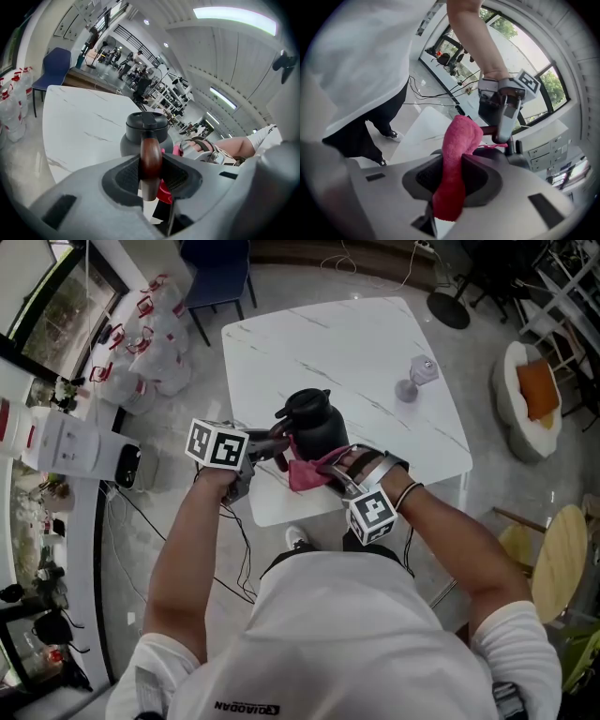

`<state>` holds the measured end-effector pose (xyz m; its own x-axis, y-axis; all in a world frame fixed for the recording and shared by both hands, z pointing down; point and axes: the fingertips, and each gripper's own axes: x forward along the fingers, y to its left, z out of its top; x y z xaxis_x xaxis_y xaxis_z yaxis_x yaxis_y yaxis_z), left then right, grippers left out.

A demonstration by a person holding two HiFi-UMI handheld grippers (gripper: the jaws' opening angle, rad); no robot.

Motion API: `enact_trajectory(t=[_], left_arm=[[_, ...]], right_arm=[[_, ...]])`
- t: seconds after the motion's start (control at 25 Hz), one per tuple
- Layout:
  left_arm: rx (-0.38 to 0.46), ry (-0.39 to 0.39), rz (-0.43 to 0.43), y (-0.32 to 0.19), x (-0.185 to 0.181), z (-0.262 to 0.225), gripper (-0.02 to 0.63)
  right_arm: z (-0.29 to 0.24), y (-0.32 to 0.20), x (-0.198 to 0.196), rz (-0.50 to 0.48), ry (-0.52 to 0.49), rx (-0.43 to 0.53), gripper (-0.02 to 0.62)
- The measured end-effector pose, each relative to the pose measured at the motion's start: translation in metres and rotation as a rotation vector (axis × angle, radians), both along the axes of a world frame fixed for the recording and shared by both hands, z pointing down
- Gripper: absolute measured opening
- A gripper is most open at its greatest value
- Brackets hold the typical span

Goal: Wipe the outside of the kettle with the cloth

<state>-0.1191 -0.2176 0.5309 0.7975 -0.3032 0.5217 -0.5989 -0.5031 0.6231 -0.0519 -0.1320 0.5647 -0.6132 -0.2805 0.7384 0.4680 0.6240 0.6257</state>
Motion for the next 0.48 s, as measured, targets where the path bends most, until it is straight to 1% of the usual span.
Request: enact_trajectory(t=[0.28,0.48], left_arm=[[-0.018,0.009,-0.017,-0.002,-0.008,0.0,0.117],[-0.027,0.023,-0.037,-0.002,-0.014,0.003,0.117]], right_arm=[[0.025,0.018,0.007,-0.023,-0.012,-0.03,0.107],[0.046,0.032,0.017,-0.017,0.004,-0.091,0.107]])
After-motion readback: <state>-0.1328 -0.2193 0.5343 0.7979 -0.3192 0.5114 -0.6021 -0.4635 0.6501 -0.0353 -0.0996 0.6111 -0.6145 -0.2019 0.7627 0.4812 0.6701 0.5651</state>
